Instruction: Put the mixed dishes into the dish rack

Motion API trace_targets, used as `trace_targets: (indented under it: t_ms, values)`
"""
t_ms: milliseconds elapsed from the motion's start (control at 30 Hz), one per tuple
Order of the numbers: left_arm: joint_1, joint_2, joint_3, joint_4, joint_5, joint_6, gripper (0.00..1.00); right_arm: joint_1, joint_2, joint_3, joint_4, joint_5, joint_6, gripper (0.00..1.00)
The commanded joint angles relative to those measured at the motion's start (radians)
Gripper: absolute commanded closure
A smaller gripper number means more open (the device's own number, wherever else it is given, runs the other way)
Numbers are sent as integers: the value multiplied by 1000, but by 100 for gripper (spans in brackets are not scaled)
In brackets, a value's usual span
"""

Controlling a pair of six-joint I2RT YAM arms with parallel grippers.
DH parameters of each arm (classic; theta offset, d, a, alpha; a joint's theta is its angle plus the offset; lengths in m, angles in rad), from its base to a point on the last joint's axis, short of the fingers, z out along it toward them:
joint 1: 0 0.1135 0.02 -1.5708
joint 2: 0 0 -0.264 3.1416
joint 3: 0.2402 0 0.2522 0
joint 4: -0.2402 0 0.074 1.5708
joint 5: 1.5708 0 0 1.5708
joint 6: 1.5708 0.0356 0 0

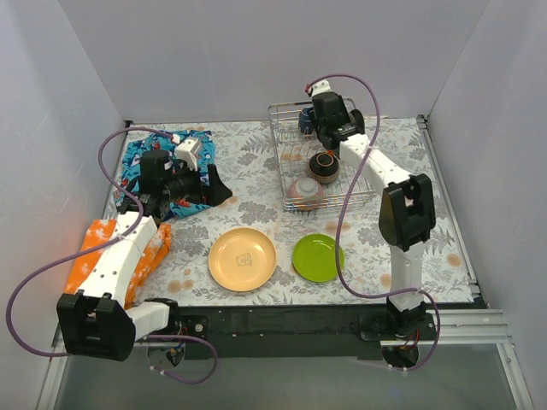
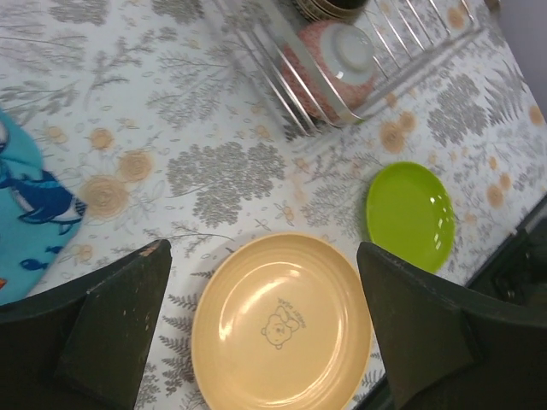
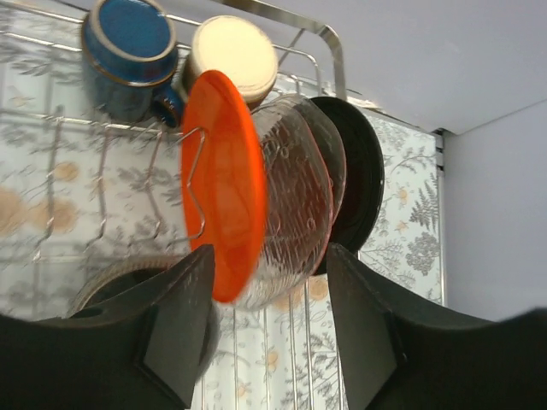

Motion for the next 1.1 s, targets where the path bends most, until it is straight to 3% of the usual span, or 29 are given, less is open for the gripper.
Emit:
trace_targets:
  t_ms: [0, 133, 200, 400, 700, 867, 1067]
  values:
    - [-64, 31, -66, 87, 227, 67, 11, 3, -242, -58, -120, -220, 95, 35]
    - [-222, 117, -120, 150, 290, 110, 14, -5, -415, -279, -168, -404, 109, 29]
    - [-245, 164, -135, 198, 325, 98, 15, -15, -518, -432, -167, -466, 118, 27]
    - [-345, 331, -118, 274, 330, 91, 18, -73, -679, -656, -168, -498, 182, 26]
    - [-467, 518, -72, 421, 284, -35, 18, -170, -807, -775, -268, -777, 67, 26]
    - [-497, 600, -37, 483, 265, -74, 19, -173, -883, -851, -280, -814, 59, 23]
    - [-560, 739, 44, 487, 224, -94, 31, -193, -942, -914, -277, -836, 87, 26]
